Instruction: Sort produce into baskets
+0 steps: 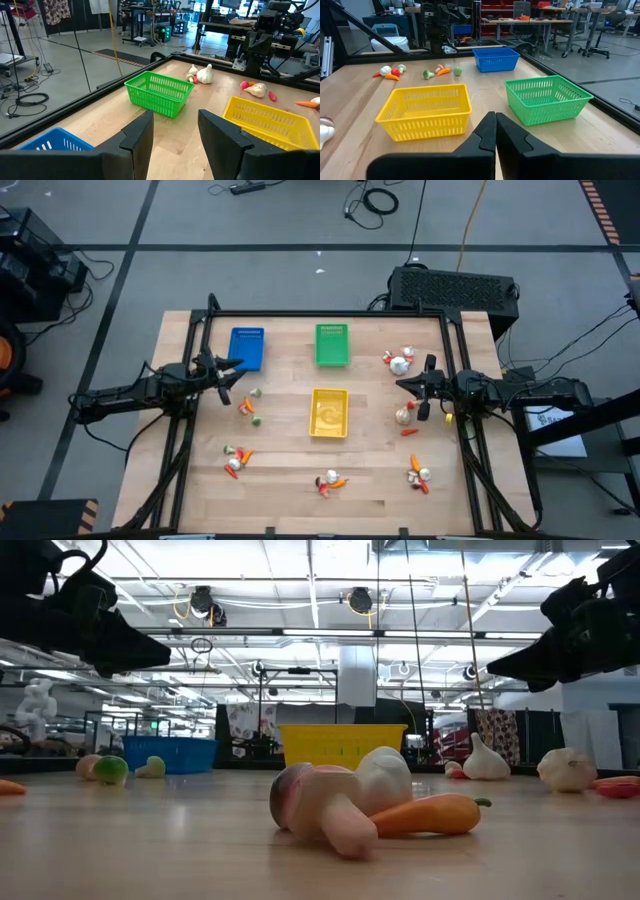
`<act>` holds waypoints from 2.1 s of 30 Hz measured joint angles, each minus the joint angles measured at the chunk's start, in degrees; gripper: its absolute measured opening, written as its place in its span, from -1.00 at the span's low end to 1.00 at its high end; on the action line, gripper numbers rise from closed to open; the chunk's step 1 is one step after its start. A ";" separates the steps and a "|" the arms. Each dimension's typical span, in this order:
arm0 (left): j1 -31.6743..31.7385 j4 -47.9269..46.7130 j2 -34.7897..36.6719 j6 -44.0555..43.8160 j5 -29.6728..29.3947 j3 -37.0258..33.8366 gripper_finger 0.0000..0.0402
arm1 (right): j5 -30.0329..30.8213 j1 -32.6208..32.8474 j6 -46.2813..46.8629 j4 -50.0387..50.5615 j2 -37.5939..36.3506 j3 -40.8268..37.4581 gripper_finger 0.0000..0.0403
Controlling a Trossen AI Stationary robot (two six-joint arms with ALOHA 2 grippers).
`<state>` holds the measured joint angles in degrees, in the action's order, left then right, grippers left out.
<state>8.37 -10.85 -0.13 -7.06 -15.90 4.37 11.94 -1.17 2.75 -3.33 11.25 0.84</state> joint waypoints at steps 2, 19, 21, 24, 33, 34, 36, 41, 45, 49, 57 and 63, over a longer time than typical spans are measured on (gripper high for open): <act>0.01 0.00 0.01 -0.01 0.00 -0.01 -0.19 | -0.02 0.02 0.01 -0.01 0.01 0.00 -1.00; -0.01 0.01 0.00 0.00 0.00 0.00 -0.19 | 0.00 0.00 0.02 0.00 0.00 -0.01 -1.00; 0.00 0.01 0.00 0.00 0.00 0.00 -0.19 | 0.00 0.00 0.02 -0.01 0.00 -0.01 -1.00; 0.01 0.00 -0.01 -0.01 0.00 0.01 -0.19 | -0.02 0.00 0.02 0.00 0.02 -0.01 -1.00; -0.01 0.00 0.01 0.01 0.00 -0.01 -0.19 | -0.02 0.00 0.02 -0.02 0.00 -0.02 -1.00; -0.01 0.00 -0.01 0.01 0.00 0.01 -0.19 | -0.02 0.00 0.04 -0.06 0.00 -0.01 -1.00; 0.01 0.01 0.01 0.00 0.00 0.00 -0.19 | 0.00 0.00 0.70 -0.32 0.01 -0.02 -1.00; 0.01 1.69 0.01 -2.14 0.66 -0.18 -0.19 | -0.02 0.00 5.96 -5.82 0.00 -0.02 -1.00; 0.00 2.71 0.00 -11.06 1.92 -0.32 -0.19 | 0.00 0.00 6.90 -13.12 0.02 -0.02 -1.00; 0.01 2.95 -0.01 -12.18 2.18 -0.32 -0.19 | -0.05 0.00 3.74 -19.65 0.17 -0.02 -1.00; 0.01 6.98 -2.09 -8.96 9.36 0.17 -0.19 | 4.00 0.00 4.46 -21.27 3.73 1.80 -0.98; -1.00 3.49 -12.36 -6.06 10.92 7.51 -0.19 | 2.89 0.09 4.75 -19.69 15.08 8.81 -0.83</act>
<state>7.37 -7.36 -12.49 -13.12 -4.98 11.88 14.83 -1.07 7.50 -23.03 26.33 9.65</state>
